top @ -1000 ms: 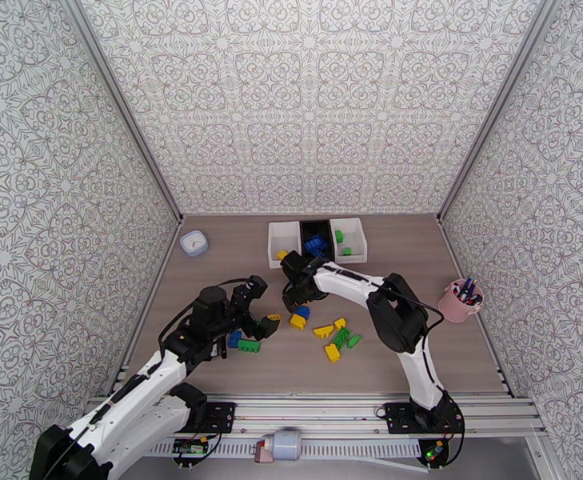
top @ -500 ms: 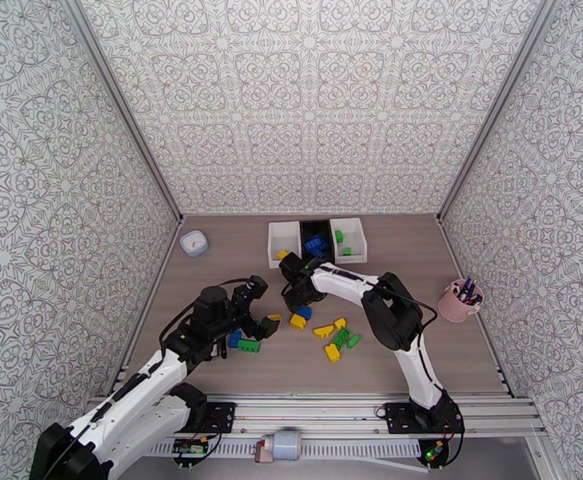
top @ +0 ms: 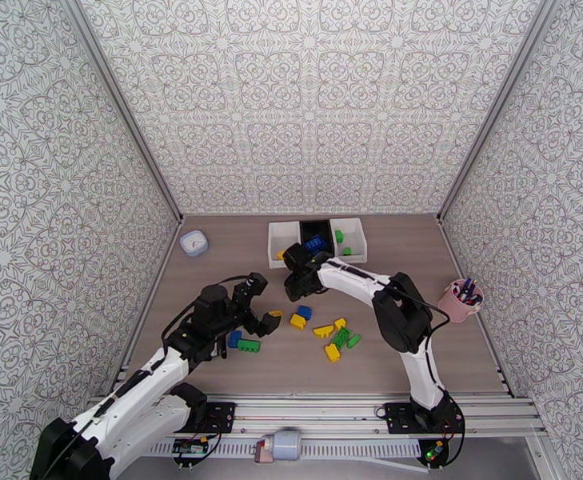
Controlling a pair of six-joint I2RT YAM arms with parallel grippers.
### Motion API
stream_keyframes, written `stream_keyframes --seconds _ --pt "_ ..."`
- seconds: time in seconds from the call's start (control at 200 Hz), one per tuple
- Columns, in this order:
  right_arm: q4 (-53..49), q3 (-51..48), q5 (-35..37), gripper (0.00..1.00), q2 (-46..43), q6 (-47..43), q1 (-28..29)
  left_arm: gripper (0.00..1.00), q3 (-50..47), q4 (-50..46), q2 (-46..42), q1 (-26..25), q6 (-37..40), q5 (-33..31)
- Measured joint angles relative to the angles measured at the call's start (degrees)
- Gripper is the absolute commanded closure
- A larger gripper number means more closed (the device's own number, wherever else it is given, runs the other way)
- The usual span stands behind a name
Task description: Sort the legos into containers by color
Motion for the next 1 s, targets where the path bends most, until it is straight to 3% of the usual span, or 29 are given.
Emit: stream_keyframes --seconds 0.235,0.545,0.68,0.905,1.0 --pt "2.32 13.62 0.26 0.40 4.04 -1.97 -1.86 0.00 0.00 1.75 0.74 0.00 -0.48 -1.11" --pt "0.87 38.10 1.57 0.40 20.65 -5.40 -4.72 0.00 -0.07 2.36 0.55 0.00 -0.46 -2.54" --pt "-0.35 44.78 1.95 0.34 26.25 -6.27 -5.31 0.00 -0.07 2.34 0.42 0.00 -0.44 -3.04" --pt "-2.29 48.17 2.62 0.14 28.26 -7.45 -5.38 0.00 -0.04 2.10 0.42 0.00 -0.39 -3.72" --pt "-1.27 40.65 2.82 0.11 23.67 -7.13 -5.38 0.00 -0.07 1.84 0.42 0.00 -0.28 -3.69"
